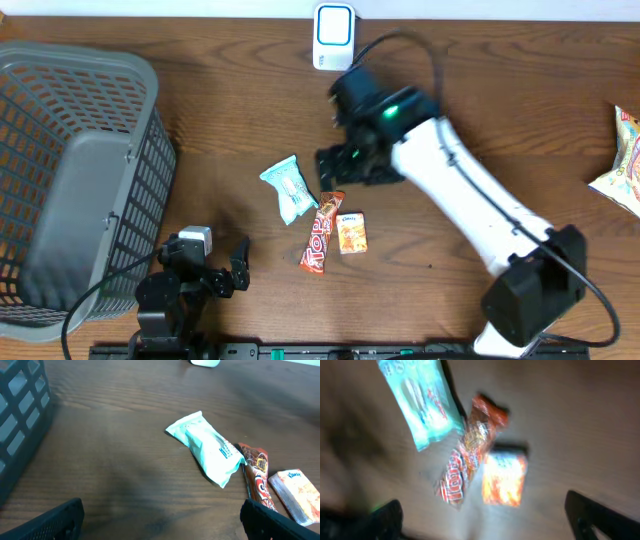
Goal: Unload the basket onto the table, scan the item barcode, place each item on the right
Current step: 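Reach the right gripper down to the small orange Kleenex pack and grasp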
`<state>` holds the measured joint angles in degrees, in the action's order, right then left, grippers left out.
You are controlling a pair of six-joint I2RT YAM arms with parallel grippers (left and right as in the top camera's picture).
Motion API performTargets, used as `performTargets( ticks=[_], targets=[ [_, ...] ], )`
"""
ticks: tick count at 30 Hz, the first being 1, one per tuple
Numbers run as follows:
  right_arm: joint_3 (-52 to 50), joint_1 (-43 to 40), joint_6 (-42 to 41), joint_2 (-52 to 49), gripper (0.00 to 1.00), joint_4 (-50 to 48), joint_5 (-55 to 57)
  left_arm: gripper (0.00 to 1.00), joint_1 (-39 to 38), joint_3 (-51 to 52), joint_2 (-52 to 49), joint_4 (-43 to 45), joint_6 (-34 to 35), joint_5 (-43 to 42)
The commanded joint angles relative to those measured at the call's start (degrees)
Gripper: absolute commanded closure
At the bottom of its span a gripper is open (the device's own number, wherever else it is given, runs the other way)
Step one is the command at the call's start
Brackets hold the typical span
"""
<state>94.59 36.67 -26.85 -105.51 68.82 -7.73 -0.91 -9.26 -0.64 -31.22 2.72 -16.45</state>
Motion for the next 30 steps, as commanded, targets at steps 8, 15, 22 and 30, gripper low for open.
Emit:
performTargets(
  ticks=[8, 15, 22, 30],
  targets=[
    [-18.7, 11.1, -8.7, 0.3, 0.22, -15.6, 12.4, 0.00, 0.2, 0.6, 0.1, -0.7, -0.5, -0.7],
    [-23.9, 11.4, -11.3, 0.3, 0.33, -19.5, 15.1, 0.00, 0.2, 0.6, 0.1, -0.7, -0.5, -0.7],
    [-25.3, 11.5, -11.3, 0.3, 0.43, -21.4, 15.1, 0.00, 0.2, 0.6, 0.1, -0.7, -0.5, -0.7],
    [-25.9, 11.4, -11.3, -1.1, 0.54, -21.4, 14.8, 0.00, 0.2, 0.6, 0.1, -0.7, -0.5, -0.7]
  ],
)
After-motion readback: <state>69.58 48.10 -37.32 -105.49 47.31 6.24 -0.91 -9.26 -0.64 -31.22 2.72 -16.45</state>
